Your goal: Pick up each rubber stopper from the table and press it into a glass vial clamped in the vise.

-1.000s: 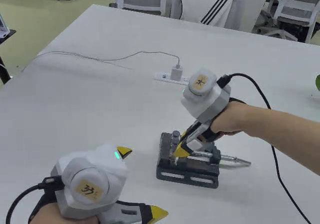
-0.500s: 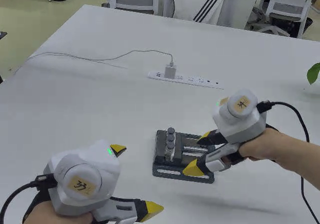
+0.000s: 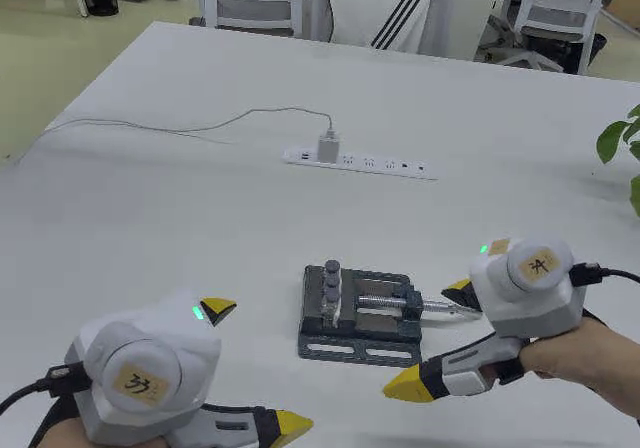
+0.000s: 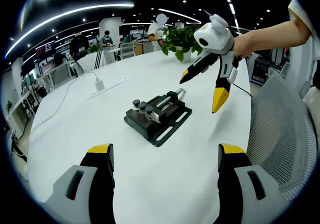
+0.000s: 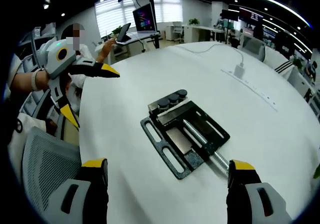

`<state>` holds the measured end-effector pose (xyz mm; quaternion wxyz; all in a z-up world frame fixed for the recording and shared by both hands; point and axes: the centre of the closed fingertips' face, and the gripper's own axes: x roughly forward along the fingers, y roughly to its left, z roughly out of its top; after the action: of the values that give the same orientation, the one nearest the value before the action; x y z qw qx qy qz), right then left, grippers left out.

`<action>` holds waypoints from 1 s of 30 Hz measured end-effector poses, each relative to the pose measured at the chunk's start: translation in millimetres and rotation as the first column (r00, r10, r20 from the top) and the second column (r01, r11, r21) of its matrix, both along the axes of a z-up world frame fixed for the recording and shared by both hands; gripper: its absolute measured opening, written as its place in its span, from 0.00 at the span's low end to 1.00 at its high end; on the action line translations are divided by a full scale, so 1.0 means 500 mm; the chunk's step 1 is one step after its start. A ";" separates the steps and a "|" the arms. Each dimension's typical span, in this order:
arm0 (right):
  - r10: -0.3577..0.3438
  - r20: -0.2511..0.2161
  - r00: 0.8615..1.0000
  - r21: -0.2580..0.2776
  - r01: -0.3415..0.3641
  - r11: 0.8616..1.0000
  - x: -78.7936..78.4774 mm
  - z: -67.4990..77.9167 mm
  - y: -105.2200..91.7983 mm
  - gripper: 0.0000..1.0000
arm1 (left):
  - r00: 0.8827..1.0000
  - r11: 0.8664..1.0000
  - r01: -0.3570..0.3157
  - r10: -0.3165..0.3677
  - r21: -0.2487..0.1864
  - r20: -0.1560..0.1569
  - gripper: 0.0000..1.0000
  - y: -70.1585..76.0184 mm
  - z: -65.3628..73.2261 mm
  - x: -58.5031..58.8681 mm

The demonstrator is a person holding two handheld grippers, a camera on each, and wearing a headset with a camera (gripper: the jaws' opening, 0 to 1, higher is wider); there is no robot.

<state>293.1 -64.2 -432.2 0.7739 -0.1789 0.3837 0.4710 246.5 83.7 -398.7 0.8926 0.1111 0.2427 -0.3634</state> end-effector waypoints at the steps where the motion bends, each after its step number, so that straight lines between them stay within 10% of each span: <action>1: -0.005 0.001 1.000 0.007 0.005 1.000 -0.005 0.000 -0.005 0.99 | 1.000 1.000 -0.002 0.002 0.002 0.001 0.85 0.001 0.000 0.000; 30: -0.132 0.028 0.991 0.128 0.127 0.984 -0.079 -0.015 -0.098 0.99 | 0.999 0.999 -0.041 0.041 0.015 -0.030 0.85 0.039 -0.029 -0.010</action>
<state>253.7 -113.4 -440.0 0.8195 -0.1133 0.3498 0.4395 241.7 103.4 -413.2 0.8953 0.1073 0.2610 -0.3447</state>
